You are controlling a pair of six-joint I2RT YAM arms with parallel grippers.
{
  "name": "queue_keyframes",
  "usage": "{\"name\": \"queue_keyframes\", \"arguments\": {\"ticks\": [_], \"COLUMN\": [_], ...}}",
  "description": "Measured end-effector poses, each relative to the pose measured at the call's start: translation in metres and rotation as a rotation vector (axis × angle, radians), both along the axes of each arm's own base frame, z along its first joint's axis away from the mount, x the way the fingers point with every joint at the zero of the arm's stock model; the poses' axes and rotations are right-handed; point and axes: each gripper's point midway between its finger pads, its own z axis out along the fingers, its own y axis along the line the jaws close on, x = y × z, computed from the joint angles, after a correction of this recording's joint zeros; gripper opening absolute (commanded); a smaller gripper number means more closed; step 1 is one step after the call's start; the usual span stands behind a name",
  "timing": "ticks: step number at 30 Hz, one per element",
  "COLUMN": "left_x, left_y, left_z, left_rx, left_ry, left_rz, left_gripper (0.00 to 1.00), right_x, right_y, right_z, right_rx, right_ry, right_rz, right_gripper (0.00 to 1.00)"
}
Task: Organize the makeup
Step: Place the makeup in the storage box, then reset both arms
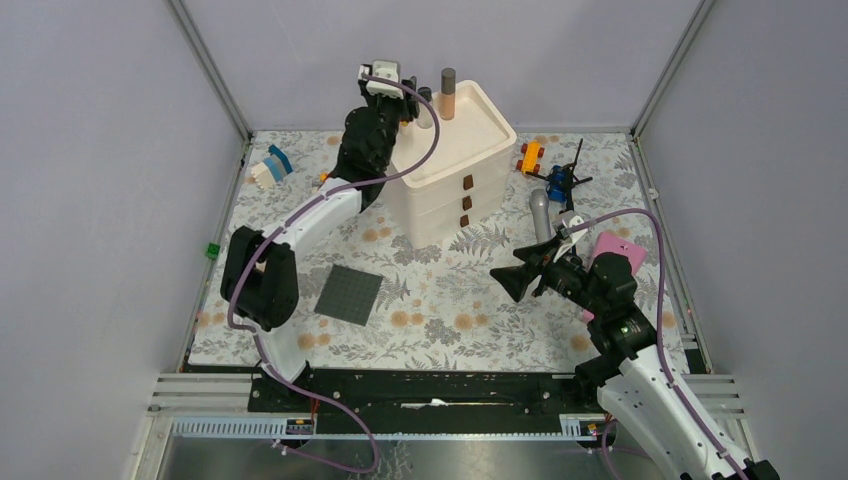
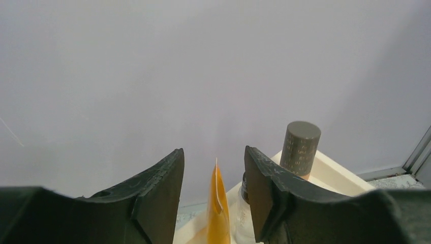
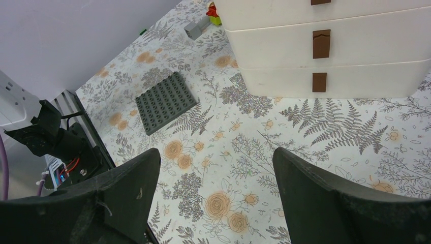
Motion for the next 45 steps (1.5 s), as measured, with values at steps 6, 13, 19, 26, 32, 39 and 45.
{"name": "queue_keyframes", "arguments": {"ticks": [6,13,19,26,32,39,45], "left_x": [-0.013,-0.039,-0.106,-0.189,-0.219,-0.28,-0.295], "left_y": [0.007,0.021,0.063,0.115,0.121,0.151,0.163], "left_z": [0.036,0.095,0.125,0.075,-0.074,-0.164,-0.163], "left_rx": [-0.019,-0.065,-0.207,-0.4,-0.31,-0.157,-0.111], "left_ry": [-0.051,-0.072,-0.005,0.153,0.532,0.775,0.769], "left_rz": [0.003,-0.001,0.015,0.06,0.111,0.171,0.178], "left_gripper": [0.55,0.78,0.91,0.99,0.99,0.99,0.99], "right_x": [0.001,0.023,0.058,0.085,0.08,0.06,0.038], "right_y": [-0.001,-0.015,-0.031,-0.038,-0.061,-0.092,-0.117], "right_z": [-0.002,-0.015,-0.024,-0.045,-0.073,-0.075,-0.058], "right_rx": [-0.004,-0.042,-0.119,-0.187,-0.285,-0.391,-0.334], "right_ry": [0.006,0.112,0.291,0.514,0.663,0.67,0.539], "right_rz": [-0.008,-0.154,-0.343,-0.462,-0.577,-0.678,-0.767], "right_gripper": [0.93,1.0,1.0,1.0,1.0,1.0,1.0]}}
